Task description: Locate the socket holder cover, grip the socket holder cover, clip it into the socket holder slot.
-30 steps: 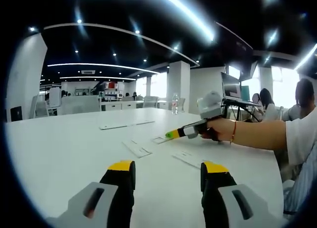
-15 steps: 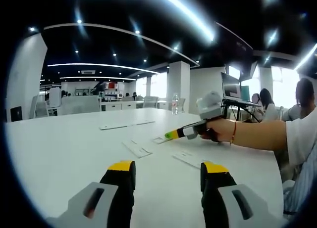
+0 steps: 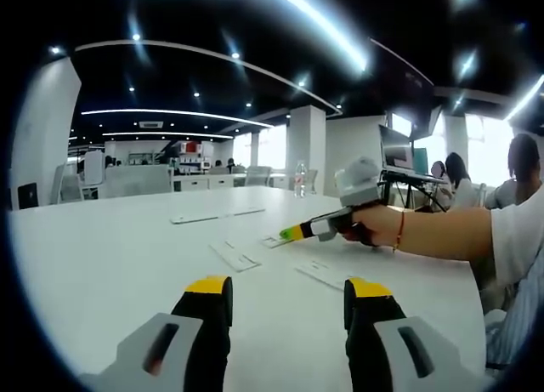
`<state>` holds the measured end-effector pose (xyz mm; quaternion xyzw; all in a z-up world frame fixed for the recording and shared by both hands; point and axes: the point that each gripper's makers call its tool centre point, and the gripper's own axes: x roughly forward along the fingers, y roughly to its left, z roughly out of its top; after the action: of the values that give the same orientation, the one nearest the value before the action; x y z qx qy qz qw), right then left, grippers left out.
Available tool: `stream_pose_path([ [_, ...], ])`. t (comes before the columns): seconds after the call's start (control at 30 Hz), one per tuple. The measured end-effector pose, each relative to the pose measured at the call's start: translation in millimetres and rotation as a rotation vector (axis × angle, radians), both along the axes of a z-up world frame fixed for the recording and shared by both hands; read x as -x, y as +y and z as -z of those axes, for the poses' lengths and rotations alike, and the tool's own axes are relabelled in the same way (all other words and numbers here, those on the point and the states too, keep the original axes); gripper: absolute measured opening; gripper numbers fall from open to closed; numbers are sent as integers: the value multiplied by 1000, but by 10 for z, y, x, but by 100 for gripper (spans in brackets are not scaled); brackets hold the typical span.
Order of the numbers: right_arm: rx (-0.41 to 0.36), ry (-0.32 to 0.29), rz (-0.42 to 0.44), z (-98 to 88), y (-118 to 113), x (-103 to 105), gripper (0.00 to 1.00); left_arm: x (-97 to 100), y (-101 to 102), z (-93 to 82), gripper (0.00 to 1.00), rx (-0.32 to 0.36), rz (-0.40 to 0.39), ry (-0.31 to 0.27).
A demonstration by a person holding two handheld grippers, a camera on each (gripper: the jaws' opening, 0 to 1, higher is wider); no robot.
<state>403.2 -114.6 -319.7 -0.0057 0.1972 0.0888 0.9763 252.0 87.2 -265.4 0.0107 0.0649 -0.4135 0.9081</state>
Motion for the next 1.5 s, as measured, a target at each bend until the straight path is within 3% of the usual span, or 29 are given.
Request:
stream_pose_path([
  [0.97,-2,-2,-17,2,197,0,57,16,8,-11,53,4,0,-6],
  [1.3,-7,0,-24,2,161,-9,56,11,11,-5,53,2,-1,-6],
  [1.5,-39,-2,-4,-47,23,16,56,-10,33,0,53,3,-11,-3],
])
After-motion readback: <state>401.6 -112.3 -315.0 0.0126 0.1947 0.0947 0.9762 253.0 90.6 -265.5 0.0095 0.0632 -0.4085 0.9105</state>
